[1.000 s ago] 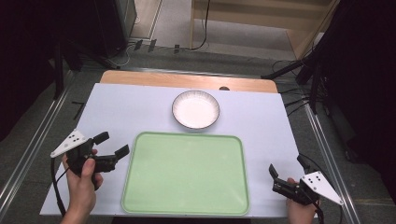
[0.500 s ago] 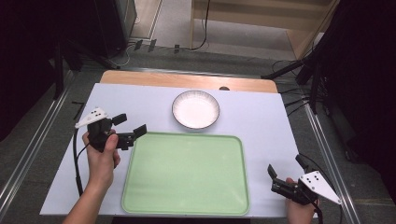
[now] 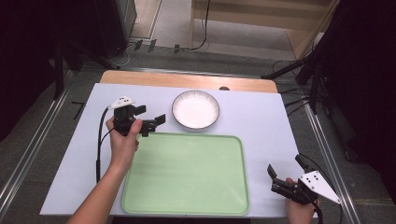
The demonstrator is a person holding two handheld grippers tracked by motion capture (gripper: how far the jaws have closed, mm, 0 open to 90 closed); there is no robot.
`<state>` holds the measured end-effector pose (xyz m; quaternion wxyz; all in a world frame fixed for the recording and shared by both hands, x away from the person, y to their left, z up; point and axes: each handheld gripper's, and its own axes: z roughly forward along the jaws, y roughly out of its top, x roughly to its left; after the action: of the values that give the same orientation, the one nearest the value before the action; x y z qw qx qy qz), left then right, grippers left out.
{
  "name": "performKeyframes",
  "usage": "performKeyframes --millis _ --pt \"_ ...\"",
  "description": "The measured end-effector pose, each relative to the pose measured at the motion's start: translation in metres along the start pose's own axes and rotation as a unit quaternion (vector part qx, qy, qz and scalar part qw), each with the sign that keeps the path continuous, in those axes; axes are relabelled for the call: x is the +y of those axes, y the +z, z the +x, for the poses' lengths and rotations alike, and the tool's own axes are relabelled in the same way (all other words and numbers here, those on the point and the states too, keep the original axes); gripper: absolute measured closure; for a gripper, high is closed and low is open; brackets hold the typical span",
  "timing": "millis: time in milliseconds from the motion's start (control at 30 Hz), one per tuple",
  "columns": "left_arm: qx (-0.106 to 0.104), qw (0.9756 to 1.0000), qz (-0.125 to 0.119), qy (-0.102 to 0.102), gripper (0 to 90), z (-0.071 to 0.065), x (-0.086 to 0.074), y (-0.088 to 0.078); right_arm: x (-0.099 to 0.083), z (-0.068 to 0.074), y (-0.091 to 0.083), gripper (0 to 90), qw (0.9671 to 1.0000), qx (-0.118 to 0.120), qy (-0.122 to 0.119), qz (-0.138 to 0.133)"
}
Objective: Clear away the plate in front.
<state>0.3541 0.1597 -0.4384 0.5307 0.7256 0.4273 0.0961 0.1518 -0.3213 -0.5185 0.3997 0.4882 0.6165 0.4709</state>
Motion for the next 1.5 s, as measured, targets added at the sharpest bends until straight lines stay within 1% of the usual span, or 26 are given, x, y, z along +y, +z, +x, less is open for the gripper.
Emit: performKeyframes --millis 67,100,133,367,400,433,467,500,533,600,633,767,833,967,1033,1067,1100,1133,1167,1200,1267,1300,1400,1433,1500 --pt "0.0 1.0 0.001 -0.008 4.4 0.001 0.001 0.007 0.0 0.0 0.0 0.0 1.0 0.0 0.0 0.001" --pt "-0.001 0.9999 0.001 -0.015 5.1 0.003 0.001 0.013 -0.001 0.0 0.001 0.0 1.0 -0.001 -0.001 0.001" --pt "-0.001 0.9999 0.001 -0.015 5.1 0.003 0.001 0.013 -0.001 0.0 0.001 0.0 1.0 -0.001 -0.001 0.001" --pt "0.009 0.9996 0.012 -0.025 5.7 0.008 0.004 0.035 -0.001 0.001 0.001 0.0 1.0 0.003 -0.002 0.004" --pt "0.012 0.9995 0.014 -0.027 6.1 0.008 0.004 0.037 -0.001 0.001 0.001 0.0 1.0 0.003 -0.002 0.003" --pt "0.013 0.9994 0.018 -0.028 8.3 0.009 0.004 0.044 -0.002 0.001 0.001 0.0 1.0 0.004 -0.002 0.004" --pt "0.015 0.9993 0.022 -0.026 9.9 0.01 0.004 0.046 -0.002 0.001 0.001 0.0 1.0 0.004 -0.002 0.004" --pt "0.015 0.9993 0.022 -0.026 11.6 0.01 0.004 0.046 -0.002 0.001 0.001 0.0 1.0 0.004 -0.002 0.004" --pt "0.015 0.9991 0.025 -0.03 12.8 0.011 0.004 0.05 -0.002 0.001 0.001 0.0 1.0 0.004 -0.002 0.004" --pt "0.014 0.9989 0.028 -0.034 13.1 0.012 0.004 0.055 -0.002 0.001 0.001 0.0 1.0 0.004 -0.002 0.004" --pt "0.014 0.9987 0.029 -0.039 13.5 0.013 0.004 0.057 -0.002 0.001 0.002 0.0 1.0 0.004 -0.004 0.003" --pt "0.019 0.9982 0.036 -0.043 14.1 0.016 0.003 0.067 -0.002 0.002 0.003 0.0 1.0 0.005 -0.002 0.007" --pt "0.022 0.9977 0.037 -0.052 14.3 0.018 0.004 0.073 -0.003 0.003 0.003 0.0 0.9999 0.007 -0.001 0.008" --pt "0.027 0.9972 0.042 -0.055 14.8 0.02 0.006 0.079 -0.003 0.003 0.003 0.0 0.9999 0.007 -0.002 0.009" --pt "0.036 0.9965 0.051 -0.056 15.2 0.021 0.006 0.084 -0.003 0.003 0.003 0.0 0.9999 0.007 -0.002 0.008" --pt "0.042 0.9957 0.061 -0.054 17.0 0.022 0.007 0.088 -0.003 0.002 0.003 0.0 0.9999 0.007 -0.002 0.009" --pt "0.049 0.9949 0.066 -0.058 17.0 0.023 0.007 0.091 -0.003 0.002 0.003 0.0 0.9999 0.007 -0.002 0.009" --pt "0.054 0.994 0.072 -0.062 19.0 0.023 0.007 0.093 -0.003 0.002 0.003 0.0 0.9999 0.007 -0.002 0.008" --pt "0.056 0.9931 0.078 -0.066 21.3 0.024 0.007 0.097 -0.003 0.002 0.002 0.0 0.9999 0.007 -0.001 0.008" --pt "0.056 0.9931 0.078 -0.066 22.5 0.024 0.007 0.097 -0.003 0.002 0.002 0.0 0.9999 0.007 -0.001 0.008" --pt "0.056 0.992 0.086 -0.073 24.2 0.024 0.007 0.1 -0.003 0.002 0.003 0.0 0.9999 0.006 -0.001 0.009" --pt "0.06 0.9914 0.088 -0.077 26.7 0.024 0.007 0.102 -0.003 0.002 0.002 0.0 0.9999 0.007 0.001 0.011" --pt "0.066 0.9896 0.093 -0.087 29.3 0.026 0.005 0.106 -0.003 0.002 0.002 0.0 0.9999 0.006 0.001 0.011" --pt "0.073 0.9887 0.097 -0.088 31.6 0.027 0.005 0.108 -0.003 0.002 0.002 0.0 0.9999 0.007 -0.001 0.01" --pt "0.09 0.9873 0.101 -0.084 34.8 0.029 0.004 0.11 -0.004 0.003 0.002 0.0 0.9999 0.007 -0.001 0.01"
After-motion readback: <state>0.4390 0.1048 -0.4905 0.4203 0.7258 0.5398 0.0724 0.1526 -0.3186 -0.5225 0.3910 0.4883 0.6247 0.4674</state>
